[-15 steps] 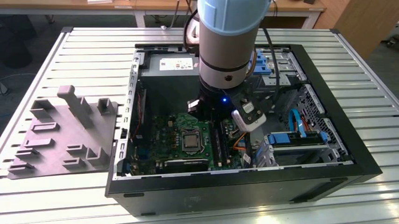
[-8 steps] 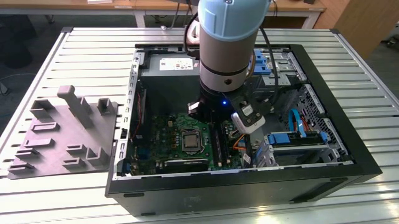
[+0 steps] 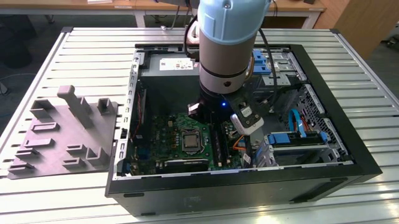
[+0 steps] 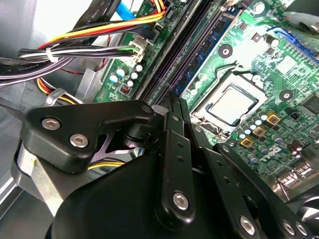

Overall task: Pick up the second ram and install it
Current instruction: 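Insert the second ram into the second slot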

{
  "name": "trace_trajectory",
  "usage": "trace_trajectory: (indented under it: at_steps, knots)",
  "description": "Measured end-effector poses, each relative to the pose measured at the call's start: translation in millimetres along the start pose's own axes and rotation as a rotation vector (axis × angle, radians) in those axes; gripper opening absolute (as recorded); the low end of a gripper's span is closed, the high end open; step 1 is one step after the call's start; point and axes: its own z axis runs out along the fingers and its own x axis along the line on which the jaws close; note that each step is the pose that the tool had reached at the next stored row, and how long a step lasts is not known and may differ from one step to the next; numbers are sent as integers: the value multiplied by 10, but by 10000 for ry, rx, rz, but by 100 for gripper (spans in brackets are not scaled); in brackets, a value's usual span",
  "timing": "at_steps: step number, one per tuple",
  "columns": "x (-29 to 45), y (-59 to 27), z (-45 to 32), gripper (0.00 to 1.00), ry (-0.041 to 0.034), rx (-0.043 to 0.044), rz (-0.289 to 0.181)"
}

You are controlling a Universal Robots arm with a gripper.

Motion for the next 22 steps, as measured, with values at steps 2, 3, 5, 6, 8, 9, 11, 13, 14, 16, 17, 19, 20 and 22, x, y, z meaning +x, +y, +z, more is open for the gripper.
trace_trajectory:
  at_steps: [2, 3, 5, 6, 8, 9, 11, 13, 14, 16, 17, 19, 20, 22]
  knots:
    - [0, -1, 6, 12, 1, 2, 0]
    - [1, -1, 8, 12, 1, 2, 0]
    - [1, -1, 12, 12, 0, 0, 0]
    - [1, -1, 14, 12, 0, 0, 0]
    - [1, -2, 18, 12, 0, 0, 0]
    - [2, -3, 18, 12, 1, 1, 0]
    - [2, -3, 23, 12, 0, -1, 1]
    - [2, -4, 32, 12, -1, -3, 0]
    - [2, -4, 35, 12, 0, -1, 0]
    - [2, -5, 36, 12, 1, 2, 0]
    - [2, -5, 36, 12, 1, 2, 0]
    - [2, -5, 38, 12, 1, 9, -1]
    - [2, -5, 39, 12, 0, 20, -2]
    - [2, -5, 40, 12, 0, 43, -4]
